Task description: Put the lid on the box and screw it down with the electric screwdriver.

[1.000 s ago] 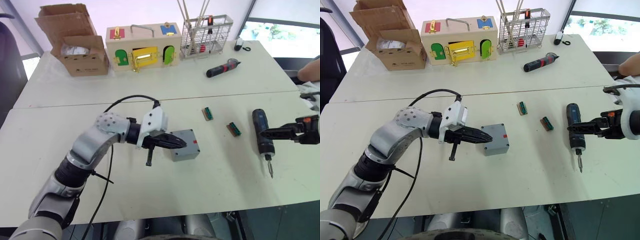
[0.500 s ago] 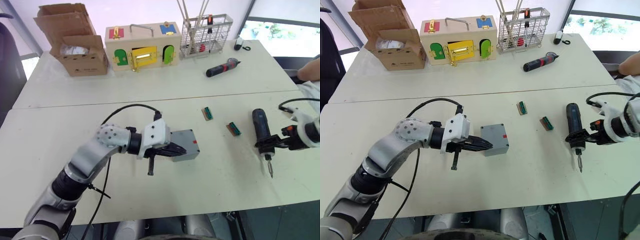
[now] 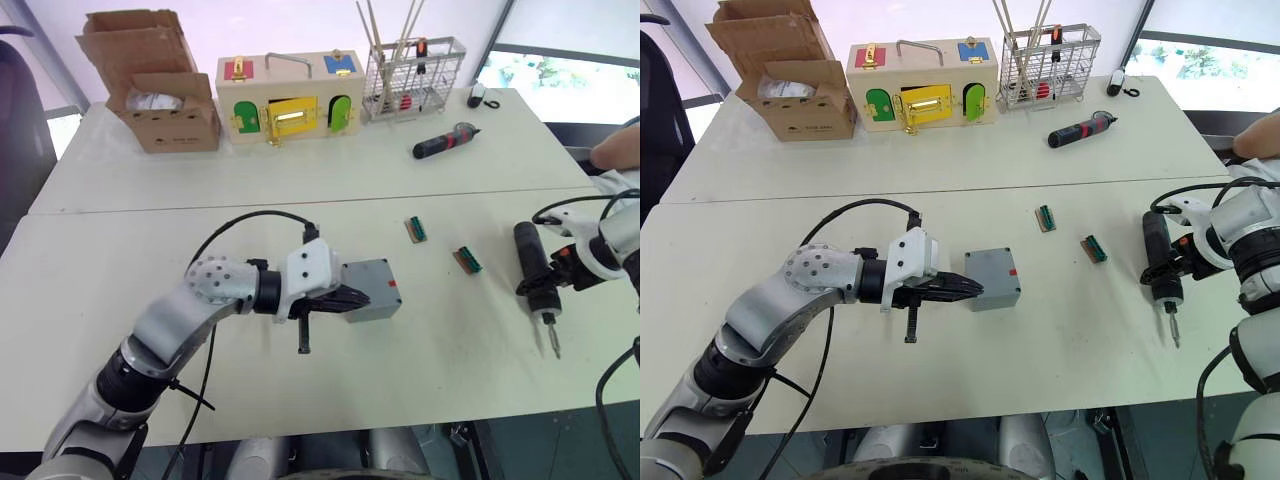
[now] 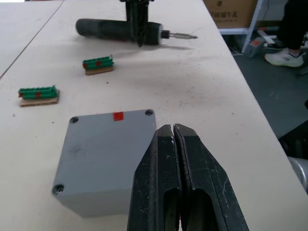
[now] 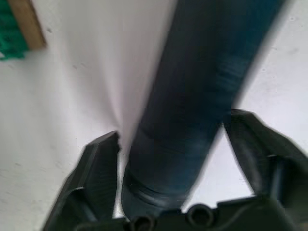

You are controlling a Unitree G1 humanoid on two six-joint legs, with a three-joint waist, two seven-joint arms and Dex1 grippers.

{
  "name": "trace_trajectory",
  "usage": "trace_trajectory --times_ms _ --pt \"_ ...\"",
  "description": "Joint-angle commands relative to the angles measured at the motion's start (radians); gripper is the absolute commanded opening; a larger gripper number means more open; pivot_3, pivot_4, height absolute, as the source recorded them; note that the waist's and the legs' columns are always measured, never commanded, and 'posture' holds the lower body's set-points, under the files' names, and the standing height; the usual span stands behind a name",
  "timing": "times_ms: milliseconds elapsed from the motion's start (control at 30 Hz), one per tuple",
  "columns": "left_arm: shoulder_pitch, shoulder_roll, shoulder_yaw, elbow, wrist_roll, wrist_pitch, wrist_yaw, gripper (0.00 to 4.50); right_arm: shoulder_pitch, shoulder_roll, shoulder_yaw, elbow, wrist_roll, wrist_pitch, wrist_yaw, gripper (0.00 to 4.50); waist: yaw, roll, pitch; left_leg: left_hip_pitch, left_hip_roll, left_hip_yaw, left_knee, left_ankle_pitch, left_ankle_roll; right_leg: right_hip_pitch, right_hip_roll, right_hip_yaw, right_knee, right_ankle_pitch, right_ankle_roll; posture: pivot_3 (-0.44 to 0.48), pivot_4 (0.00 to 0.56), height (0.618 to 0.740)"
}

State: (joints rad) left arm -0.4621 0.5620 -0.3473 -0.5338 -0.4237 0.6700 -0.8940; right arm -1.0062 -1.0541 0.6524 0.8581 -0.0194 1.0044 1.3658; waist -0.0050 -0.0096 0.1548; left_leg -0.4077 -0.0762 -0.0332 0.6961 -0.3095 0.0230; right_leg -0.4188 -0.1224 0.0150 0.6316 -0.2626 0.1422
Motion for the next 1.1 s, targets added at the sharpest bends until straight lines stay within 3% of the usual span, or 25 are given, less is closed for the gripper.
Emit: trace_trajectory --times_ms 33,67,500,700,767,867,967,1067,1100 --pt "0.011 -0.009 0.015 -0.047 -0.004 -0.001 0.025 0.0 0.016 0.044 0.008 0.065 -0.051 -0.022 0.046 2.24 -0.001 0.0 0.0 0.0 0.0 0.0 -0.001 0.0 0.0 0.0 0.0 -0.001 0.0 0.0 0.0 0.0 0.15 0.737" --pt "0.012 -0.009 0.012 -0.046 -0.002 -0.002 0.029 0.0 0.014 0.051 0.0 0.077 -0.065 -0.031 0.048 2.06 -0.002 0.0 0.0 0.0 0.0 -0.001 -0.001 0.0 0.0 0.0 0.0 -0.001 0.0 0.0 0.0 0.0 0.15 0.737" --pt "-0.036 -0.003 0.013 0.036 0.01 -0.05 -0.015 0.0 0.08 0.058 -0.094 0.05 -0.137 -0.028 0.115 2.05 0.017 -0.003 -0.002 0.0 0.0 -0.002 0.0 0.0 -0.001 0.001 0.0 -0.003 0.0 0.0 0.0 0.0 0.15 0.737" --pt "-0.054 -0.016 0.033 0.116 0.006 -0.083 -0.042 0.0 0.018 0.051 -0.279 0.019 -0.063 0.105 0.08 2.05 0.014 -0.003 -0.002 0.0 0.0 -0.002 0.0 0.0 -0.001 0.001 0.0 -0.003 0.0 0.0 0.0 0.0 0.15 0.737" --pt "-0.062 -0.017 0.054 0.158 -0.001 -0.096 -0.058 0.0 -0.041 0.039 -0.386 0.003 -0.008 0.194 0.047 2.05 0.009 0.001 0.0 0.0 0.0 -0.001 0.0 0.0 -0.001 0.0 0.0 -0.002 0.0 0.0 0.0 0.0 0.15 0.737" --pt "-0.093 -0.024 0.063 0.234 0.007 -0.132 -0.088 0.0 -0.146 0.012 -0.613 -0.019 0.096 0.352 -0.06 2.05 0.004 0.02 0.004 -0.003 0.0 0.003 0.0 0.0 -0.001 -0.006 -0.001 0.001 0.002 0.0 0.0 0.0 0.15 0.737" --pt "-0.121 -0.032 0.059 0.29 0.018 -0.164 -0.111 0.0 -0.149 -0.004 -0.771 -0.112 0.168 0.488 -0.143 2.05 0.013 0.022 0.004 -0.004 0.0 0.004 -0.005 0.001 -0.001 -0.01 -0.001 0.0 0.003 0.0 0.0 0.0 0.15 0.737" --pt "-0.194 -0.054 0.045 0.395 0.038 -0.213 -0.16 0.0 -0.013 0.074 -1.206 -0.418 0.331 0.6 -0.27 2.05 0.033 0.021 0.004 -0.004 0.001 0.0 -0.011 0.002 -0.003 -0.011 -0.001 -0.004 0.002 0.0 0.0 0.0 0.15 0.737" --pt "-0.207 -0.059 0.044 0.422 0.04 -0.226 -0.176 0.0 0.025 0.157 -1.344 -0.566 0.38 0.61 -0.335 2.05 0.036 0.021 0.004 -0.004 0.001 0.0 -0.011 0.002 -0.003 -0.011 -0.001 -0.005 0.002 0.0 0.0 0.0 0.15 0.737"
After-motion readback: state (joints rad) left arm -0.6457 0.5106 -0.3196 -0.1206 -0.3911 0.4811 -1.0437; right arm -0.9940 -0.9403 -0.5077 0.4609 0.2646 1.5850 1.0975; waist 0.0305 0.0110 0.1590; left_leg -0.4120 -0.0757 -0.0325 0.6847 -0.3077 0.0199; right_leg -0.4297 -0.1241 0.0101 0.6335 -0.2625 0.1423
